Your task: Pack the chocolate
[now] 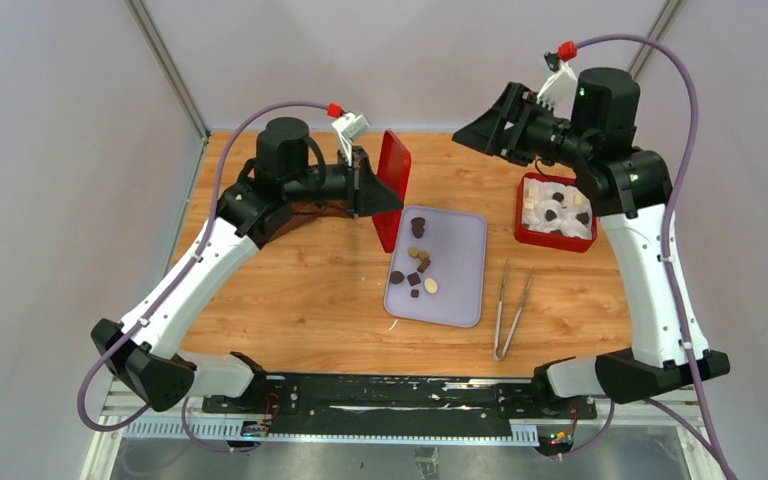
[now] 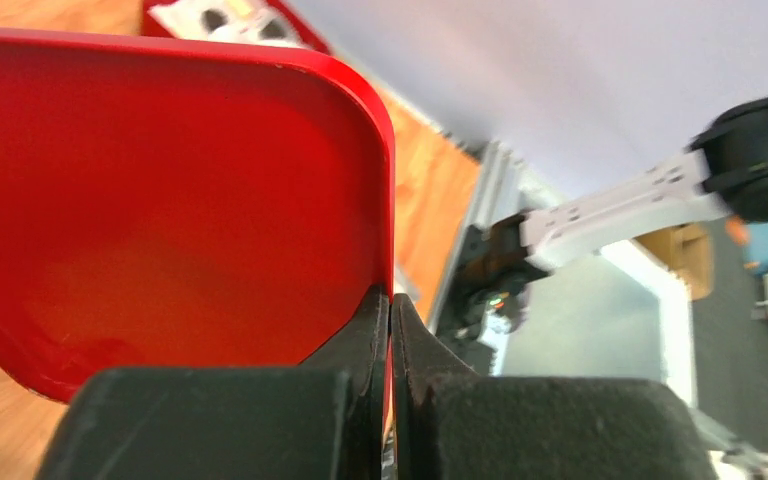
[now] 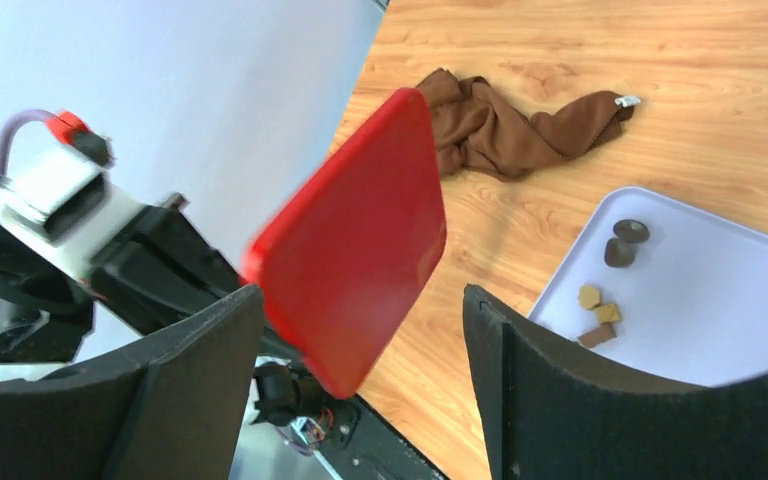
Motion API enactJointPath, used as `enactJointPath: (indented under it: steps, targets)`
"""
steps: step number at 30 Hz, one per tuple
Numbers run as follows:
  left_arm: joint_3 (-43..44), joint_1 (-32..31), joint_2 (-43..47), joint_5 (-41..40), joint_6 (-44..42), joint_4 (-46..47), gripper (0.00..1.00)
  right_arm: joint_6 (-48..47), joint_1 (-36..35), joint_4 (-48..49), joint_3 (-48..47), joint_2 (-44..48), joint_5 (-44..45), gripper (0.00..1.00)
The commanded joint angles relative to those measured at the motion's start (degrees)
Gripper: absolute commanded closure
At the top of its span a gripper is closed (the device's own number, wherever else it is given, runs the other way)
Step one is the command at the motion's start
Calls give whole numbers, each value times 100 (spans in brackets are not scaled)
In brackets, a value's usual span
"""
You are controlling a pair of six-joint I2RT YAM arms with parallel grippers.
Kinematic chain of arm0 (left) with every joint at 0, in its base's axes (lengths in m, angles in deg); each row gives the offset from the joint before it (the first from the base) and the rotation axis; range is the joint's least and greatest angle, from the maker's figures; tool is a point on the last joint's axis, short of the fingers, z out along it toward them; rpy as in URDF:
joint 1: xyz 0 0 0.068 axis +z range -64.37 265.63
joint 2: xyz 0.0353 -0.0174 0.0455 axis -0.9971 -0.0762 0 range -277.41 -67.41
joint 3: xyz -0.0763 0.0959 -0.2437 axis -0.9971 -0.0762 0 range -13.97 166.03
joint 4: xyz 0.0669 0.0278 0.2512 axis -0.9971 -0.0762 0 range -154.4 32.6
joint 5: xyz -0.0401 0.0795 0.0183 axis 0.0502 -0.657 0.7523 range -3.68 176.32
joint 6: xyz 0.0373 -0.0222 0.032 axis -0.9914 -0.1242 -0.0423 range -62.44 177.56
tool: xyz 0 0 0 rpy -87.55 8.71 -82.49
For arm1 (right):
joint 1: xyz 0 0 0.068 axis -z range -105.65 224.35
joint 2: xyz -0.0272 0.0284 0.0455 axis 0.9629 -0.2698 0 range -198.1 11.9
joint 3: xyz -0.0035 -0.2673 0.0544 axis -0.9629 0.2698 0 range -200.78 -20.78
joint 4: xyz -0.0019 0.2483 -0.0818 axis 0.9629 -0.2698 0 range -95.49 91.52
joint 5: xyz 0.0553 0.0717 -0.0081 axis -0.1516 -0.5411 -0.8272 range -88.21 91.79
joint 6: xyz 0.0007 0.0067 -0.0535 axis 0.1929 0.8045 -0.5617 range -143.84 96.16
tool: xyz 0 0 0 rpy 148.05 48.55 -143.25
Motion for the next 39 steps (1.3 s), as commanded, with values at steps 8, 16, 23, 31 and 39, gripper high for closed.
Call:
enactJointPath:
  steps: [8,16,23,31,39]
  targets:
    - [554,-606,-349,-2205,-2259,-1898,100,144,-1610,-2625,-2229,-1360,1784,22]
    - [535,-788,-292,-2535,-2335,-1911,100,33,-2076,-2606,-1952,-1740,1710,20]
    - [486,-988,-270,-2791,-2420,-1918,100,340,-2148,-1950,-1366,-1750,1439,28]
    - [517,-1124,-295,-2904,-2462,-1969,100,465,-2345,-1633,-1248,-2031,1065,55]
    - [498,-1134,-231,-2936,-2462,-1980,100,531,-2349,-1480,-1001,-1933,1105,88]
